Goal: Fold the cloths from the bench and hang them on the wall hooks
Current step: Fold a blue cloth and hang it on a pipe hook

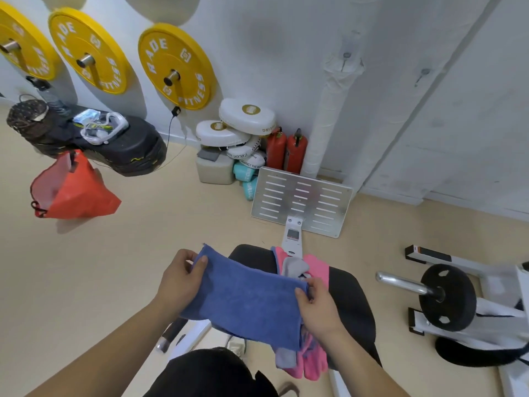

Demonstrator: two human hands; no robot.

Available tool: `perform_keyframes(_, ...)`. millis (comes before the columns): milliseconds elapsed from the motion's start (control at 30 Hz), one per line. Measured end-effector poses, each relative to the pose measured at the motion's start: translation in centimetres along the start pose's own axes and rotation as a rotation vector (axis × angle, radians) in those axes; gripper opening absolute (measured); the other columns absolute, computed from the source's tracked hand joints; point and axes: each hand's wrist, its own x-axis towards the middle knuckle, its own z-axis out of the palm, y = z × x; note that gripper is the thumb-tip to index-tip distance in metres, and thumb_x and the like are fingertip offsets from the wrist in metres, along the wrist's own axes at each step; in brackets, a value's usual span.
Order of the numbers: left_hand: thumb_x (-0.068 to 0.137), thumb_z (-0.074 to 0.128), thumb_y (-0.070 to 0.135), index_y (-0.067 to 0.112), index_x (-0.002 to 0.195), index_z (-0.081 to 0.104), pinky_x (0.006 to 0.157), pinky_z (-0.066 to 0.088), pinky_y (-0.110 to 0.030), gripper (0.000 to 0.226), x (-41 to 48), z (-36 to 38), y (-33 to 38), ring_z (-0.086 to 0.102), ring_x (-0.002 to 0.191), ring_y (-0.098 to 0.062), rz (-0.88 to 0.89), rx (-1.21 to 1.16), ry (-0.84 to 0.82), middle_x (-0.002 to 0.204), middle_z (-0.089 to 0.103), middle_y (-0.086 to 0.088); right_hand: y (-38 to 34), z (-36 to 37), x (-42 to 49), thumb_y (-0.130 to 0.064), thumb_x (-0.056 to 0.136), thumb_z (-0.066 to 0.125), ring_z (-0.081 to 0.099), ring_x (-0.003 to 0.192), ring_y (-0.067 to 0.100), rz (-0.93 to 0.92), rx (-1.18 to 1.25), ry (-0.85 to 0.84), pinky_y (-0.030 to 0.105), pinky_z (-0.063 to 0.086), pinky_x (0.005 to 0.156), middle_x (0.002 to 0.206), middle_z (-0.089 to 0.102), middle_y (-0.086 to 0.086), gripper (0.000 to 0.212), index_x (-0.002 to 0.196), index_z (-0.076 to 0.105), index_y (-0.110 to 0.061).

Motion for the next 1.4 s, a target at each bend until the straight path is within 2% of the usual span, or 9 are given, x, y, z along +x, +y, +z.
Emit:
perform_keyframes(133,0.099,0.057,0.043,0.027,0.095,0.056,0.067,0.049,-0.037,0.016,3.1,-3.0,0.5,0.065,0.078,-0.027,0.04,0.023,-0.022,0.082,0.068,-0.009,-2.0,4.5,3.6,-0.02,0.102,0.054,0.058,0.082,0.013,0.047,-0.077,-0.031,0.029,0.05,0.073,0.096,0.062,-0.001,0.005,0.106,0.054,-0.017)
perform_keyframes(300,0.097,0.059,0.04,0.031,0.094,0.055,0.059,0.048,-0.032,0.011,4.1,-1.9,1.1,0.065,0.066,-0.023,0.126,0.114,-0.113,0.073,0.069,-0.002,-1.9,7.9,5.9,-0.019,0.1,0.05,0.061,0.079,0.015,0.205,-0.04,-0.151,0.028,0.051,0.072,0.087,0.063,0.0,0.045,0.144,0.043,-0.021)
perform_keyframes(433,0.099,0.057,0.036,0.029,0.096,0.051,0.061,0.049,-0.035,0.009,3.9,2.6,0.7,0.063,0.064,-0.019,0.169,0.197,-0.216,0.071,0.065,0.0,-0.4,7.6,5.5,-0.016,0.099,0.045,0.062,0.083,0.011,0.247,0.002,-0.21,0.026,0.05,0.073,0.1,0.066,-0.001,0.048,0.147,0.043,-0.019)
perform_keyframes(600,0.1,0.057,0.032,0.02,0.103,0.053,0.068,0.05,-0.035,0.013,3.8,8.4,1.3,0.065,0.075,-0.02,0.175,0.298,-0.3,0.083,0.067,-0.004,0.6,6.1,5.3,-0.003,0.104,0.042,0.057,0.13,0.022,0.312,0.137,-0.261,0.032,0.051,0.103,0.135,0.058,0.007,0.045,0.147,0.044,-0.013)
perform_keyframes(933,0.102,0.049,0.024,0.017,0.139,0.051,0.081,0.052,-0.034,0.038,3.8,12.7,0.9,0.06,0.085,-0.02,0.109,0.458,-0.503,0.099,0.068,-0.005,1.2,5.4,5.2,-0.009,0.102,0.048,0.061,0.117,0.007,0.208,-0.006,-0.346,0.041,0.051,0.108,0.121,0.065,-0.007,0.037,0.125,0.057,-0.037)
perform_keyframes(1033,0.102,0.046,0.024,0.031,0.151,0.037,0.082,0.053,-0.026,0.051,3.8,10.3,0.1,0.063,0.09,-0.014,-0.018,0.354,-0.355,0.11,0.067,0.001,-0.1,5.9,5.5,-0.014,0.098,0.051,0.065,0.1,0.004,0.05,-0.144,-0.276,0.036,0.056,0.095,0.109,0.069,-0.011,0.03,0.113,0.06,-0.039)
perform_keyframes(1167,0.09,0.063,0.033,0.023,0.144,0.043,0.091,0.055,-0.036,0.059,5.0,6.4,-2.9,0.062,0.115,-0.024,-0.127,0.363,-0.121,0.136,0.055,-0.002,-1.2,7.7,5.8,-0.038,0.097,0.053,0.059,0.109,0.011,-0.155,-0.532,-0.208,0.032,0.053,0.088,0.13,0.048,-0.009,0.044,0.141,0.049,-0.034)
perform_keyframes(1267,0.085,0.07,0.034,0.018,0.124,0.05,0.083,0.057,-0.033,0.046,5.4,5.8,-4.2,0.064,0.099,-0.02,-0.301,0.193,-0.254,0.117,0.063,-0.003,-0.9,9.6,5.9,-0.055,0.092,0.051,0.047,0.125,0.019,-0.158,-0.711,-0.29,0.036,0.055,0.089,0.136,0.037,-0.004,0.065,0.153,0.031,-0.04)
perform_keyframes(1400,0.081,0.071,0.031,0.02,0.11,0.059,0.082,0.061,-0.037,0.034,5.8,5.8,-5.1,0.066,0.089,-0.015,-0.271,0.106,-0.277,0.1,0.067,0.003,-0.7,11.3,5.7,-0.067,0.082,0.053,0.038,0.129,0.024,-0.139,-0.868,-0.282,0.036,0.052,0.092,0.142,0.029,0.002,0.085,0.156,0.017,-0.046)
